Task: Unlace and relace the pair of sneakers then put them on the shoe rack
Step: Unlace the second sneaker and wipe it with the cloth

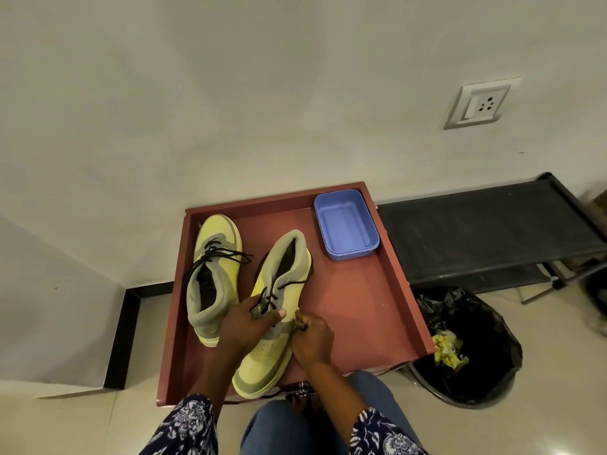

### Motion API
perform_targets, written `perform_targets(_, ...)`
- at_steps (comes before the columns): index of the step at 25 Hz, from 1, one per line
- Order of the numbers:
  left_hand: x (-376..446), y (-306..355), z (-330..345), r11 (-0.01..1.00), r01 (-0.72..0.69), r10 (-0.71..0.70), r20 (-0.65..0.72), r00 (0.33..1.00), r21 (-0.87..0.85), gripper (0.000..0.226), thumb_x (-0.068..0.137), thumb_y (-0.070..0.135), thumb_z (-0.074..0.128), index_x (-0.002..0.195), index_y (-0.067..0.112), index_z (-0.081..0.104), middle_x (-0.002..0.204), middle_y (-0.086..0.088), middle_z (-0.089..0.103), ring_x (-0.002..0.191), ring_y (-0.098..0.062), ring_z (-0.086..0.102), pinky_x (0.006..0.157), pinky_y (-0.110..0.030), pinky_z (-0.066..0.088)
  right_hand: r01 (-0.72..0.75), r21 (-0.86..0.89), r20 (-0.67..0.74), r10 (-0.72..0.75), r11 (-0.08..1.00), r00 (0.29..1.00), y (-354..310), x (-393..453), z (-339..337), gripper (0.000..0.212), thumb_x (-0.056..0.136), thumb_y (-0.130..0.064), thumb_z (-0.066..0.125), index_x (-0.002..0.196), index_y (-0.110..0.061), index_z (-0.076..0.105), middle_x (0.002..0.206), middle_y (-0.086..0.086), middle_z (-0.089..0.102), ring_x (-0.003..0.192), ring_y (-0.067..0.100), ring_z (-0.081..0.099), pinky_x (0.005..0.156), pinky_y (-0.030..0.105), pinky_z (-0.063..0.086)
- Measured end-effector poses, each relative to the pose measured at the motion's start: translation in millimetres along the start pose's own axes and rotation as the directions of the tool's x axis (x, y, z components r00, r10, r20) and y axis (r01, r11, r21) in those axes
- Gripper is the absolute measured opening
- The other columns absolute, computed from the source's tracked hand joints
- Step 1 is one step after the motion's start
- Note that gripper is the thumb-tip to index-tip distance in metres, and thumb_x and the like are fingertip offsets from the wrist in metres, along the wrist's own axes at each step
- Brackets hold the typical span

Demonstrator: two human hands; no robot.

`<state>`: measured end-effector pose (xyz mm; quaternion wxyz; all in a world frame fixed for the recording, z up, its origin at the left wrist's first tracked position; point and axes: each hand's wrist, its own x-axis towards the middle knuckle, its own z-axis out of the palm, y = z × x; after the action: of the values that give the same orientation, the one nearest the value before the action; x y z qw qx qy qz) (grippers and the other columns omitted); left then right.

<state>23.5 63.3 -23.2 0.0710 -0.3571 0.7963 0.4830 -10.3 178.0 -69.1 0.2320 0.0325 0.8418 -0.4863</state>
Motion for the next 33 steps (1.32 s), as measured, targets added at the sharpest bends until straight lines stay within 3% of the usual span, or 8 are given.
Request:
perform_targets(4, -3.7, -1.9, 0.3, 0.985, -0.086, 0.091, -0.025, 0.996, 0.151, 0.053, 0.076, 0.026, 0.074, 0.123, 0.014, 0.054, 0.115, -0.006, 0.064, 0.104, -0.023, 0.06, 0.089, -0.034, 0.05, -0.112, 0.105, -0.016, 0.115, 0.988, 0.993, 10.4, -12.3, 6.6, 0.034, 0.086, 0.002, 0.051, 0.112, -0.012, 0.068, 0.115, 0.002, 0.067, 0.107, 0.018, 0.06, 0.086, 0.014, 0.041)
perform_targets(7, -3.5, -3.7, -0.1, 0.981, -0.102, 0.106, -0.013, 0.994, 0.166, 0.051, 0.078, 0.022, 0.072, 0.125, 0.013, 0.053, 0.116, -0.006, 0.064, 0.105, -0.024, 0.06, 0.088, -0.032, 0.049, -0.16, 0.205, -0.062, 0.176, 0.966, 0.982, 10.5, -10.4, 4.8, 0.032, 0.084, 0.002, 0.054, 0.109, -0.012, 0.069, 0.113, 0.004, 0.069, 0.106, 0.02, 0.062, 0.094, 0.023, 0.046)
perform_targets(12, -2.7, -8.4, 2.3, 0.983, -0.112, 0.115, -0.012, 0.993, 0.149, 0.056, 0.073, 0.027, 0.074, 0.124, 0.015, 0.054, 0.114, -0.007, 0.064, 0.103, -0.023, 0.06, 0.086, -0.032, 0.048, -0.172, 0.372, -0.163, 0.247, 0.912, 0.955, -5.2, 14.1, 1.0, 0.026, 0.083, 0.0, 0.058, 0.103, -0.009, 0.071, 0.103, 0.009, 0.072, 0.092, 0.023, 0.065, 0.089, 0.035, 0.052)
perform_targets(17, -0.6, -11.0, 4.1, 0.978, -0.142, 0.146, -0.017, 0.989, 0.155, 0.049, 0.078, 0.019, 0.071, 0.123, 0.015, 0.053, 0.114, -0.005, 0.063, 0.099, -0.019, 0.058, 0.079, -0.023, 0.041, -0.175, 0.473, -0.236, 0.316, 0.863, 0.919, -13.2, 48.3, -1.7, 0.028, 0.081, 0.0, 0.059, 0.106, -0.008, 0.07, 0.104, 0.008, 0.072, 0.098, 0.027, 0.065, 0.09, 0.042, 0.052)
perform_targets(21, 0.8, -11.1, 5.0, 0.979, -0.137, 0.142, -0.018, 0.99, 0.15, 0.049, 0.078, 0.016, 0.07, 0.124, 0.014, 0.052, 0.114, -0.004, 0.063, 0.096, -0.016, 0.057, 0.076, -0.021, 0.039, -0.168, 0.488, -0.225, 0.309, 0.857, 0.924, -12.9, 65.5, -7.4, 0.031, 0.077, 0.0, 0.063, 0.105, -0.011, 0.07, 0.099, 0.004, 0.072, 0.089, 0.021, 0.066, 0.086, 0.039, 0.055)
perform_targets(24, 2.2, -13.4, 5.2, 0.983, -0.137, 0.141, -0.019, 0.99, 0.12, 0.05, 0.077, 0.016, 0.072, 0.123, 0.015, 0.053, 0.115, -0.004, 0.064, 0.101, -0.02, 0.06, 0.083, -0.029, 0.047, -0.172, 0.442, -0.21, 0.287, 0.881, 0.935, -11.7, 62.6, -8.7, 0.034, 0.076, -0.001, 0.064, 0.107, -0.013, 0.07, 0.103, 0.006, 0.072, 0.09, 0.019, 0.065, 0.087, 0.038, 0.055)
perform_targets(27, 2.8, -14.2, 3.8, 0.986, -0.127, 0.129, -0.011, 0.992, 0.105, 0.051, 0.076, 0.017, 0.073, 0.123, 0.016, 0.054, 0.116, -0.004, 0.064, 0.102, -0.022, 0.061, 0.088, -0.035, 0.05, -0.189, 0.436, -0.185, 0.293, 0.88, 0.938, -7.9, 38.6, -3.5, 0.03, 0.082, -0.002, 0.06, 0.111, -0.008, 0.068, 0.108, 0.006, 0.07, 0.089, 0.014, 0.058, 0.085, 0.027, 0.05)
perform_targets(33, 1.3, -11.9, 3.7, 0.989, -0.113, 0.114, 0.003, 0.994, 0.09, 0.053, 0.077, 0.018, 0.073, 0.125, 0.016, 0.052, 0.114, 0.0, 0.06, 0.102, -0.02, 0.059, 0.084, -0.028, 0.046, -0.158, 0.371, -0.111, 0.213, 0.915, 0.971, 14.0, -9.5, 12.7, 0.026, 0.085, -0.003, 0.059, 0.109, -0.009, 0.069, 0.11, 0.005, 0.069, 0.101, 0.015, 0.062, 0.092, 0.02, 0.044)
